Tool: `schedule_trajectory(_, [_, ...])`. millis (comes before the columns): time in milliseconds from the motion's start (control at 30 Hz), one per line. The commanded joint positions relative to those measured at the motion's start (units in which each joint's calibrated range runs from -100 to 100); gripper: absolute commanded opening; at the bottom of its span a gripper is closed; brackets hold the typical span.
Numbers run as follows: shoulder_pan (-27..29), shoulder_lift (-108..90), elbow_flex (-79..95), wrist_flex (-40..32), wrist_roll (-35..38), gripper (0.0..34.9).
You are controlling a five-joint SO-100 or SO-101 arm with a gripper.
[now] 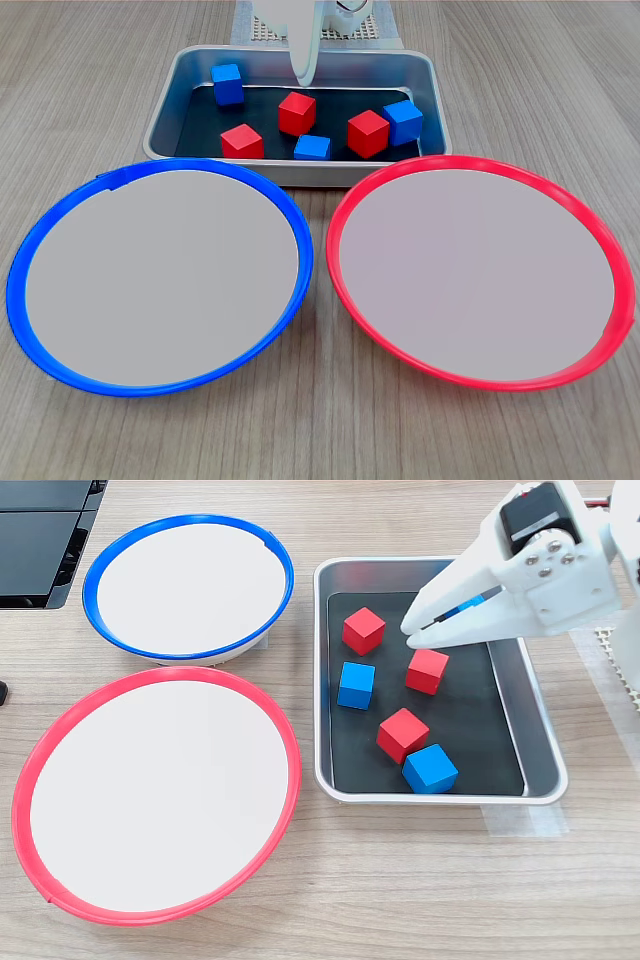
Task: Move six blocks from tray to matching dishes
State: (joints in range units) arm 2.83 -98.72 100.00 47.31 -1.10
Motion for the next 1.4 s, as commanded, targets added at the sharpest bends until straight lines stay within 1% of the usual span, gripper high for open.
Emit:
schedule_trajectory(0, [0.2,-0.3,0.0,0.2,0.3,0.3])
schedule_trajectory(533, [0.1,-0.3,0.0,0.2,0.4,0.3])
schedule_trajectory(600, [-3.3,0.5,0.0,0.0,0.3,0.3])
schedule_trajectory(633, [-4.5,3.6,-0.9,-1.9,0.2,0.3])
schedule_trajectory(667, [-4.6,7.5,-3.0,-2.5,1.2,0.2])
schedule_trajectory(733, [-2.1,17.0,-11.4,0.8,6.4,0.2])
schedule_trajectory(800, [2.8,26.7,-21.8,8.5,14.2,0.2])
schedule_trajectory(833, [6.0,30.9,-26.3,13.0,18.0,0.2])
schedule_trajectory(900, [14.2,37.3,-34.3,20.9,26.2,0.2])
schedule_trajectory(967, [20.9,40.3,-37.7,24.0,33.1,0.2])
schedule_trajectory(1000, [23.9,40.8,-37.8,24.1,36.8,0.2])
schedule_trajectory(1033, [27.5,41.1,-36.8,22.5,41.8,0.3])
schedule_trajectory(1067, [28.5,41.2,-36.5,22.1,43.3,0.5])
schedule_trajectory(1100, [30.7,41.3,-35.4,20.5,47.1,3.0])
schedule_trajectory(1167, [33.1,41.6,-33.5,17.7,52.4,5.7])
schedule_trajectory(1233, [34.5,41.9,-32.0,15.2,56.2,12.2])
schedule_trajectory(1333, [35.1,43.6,-29.9,11.1,60.7,16.1])
schedule_trajectory(1367, [34.9,44.1,-29.2,9.9,61.7,16.1])
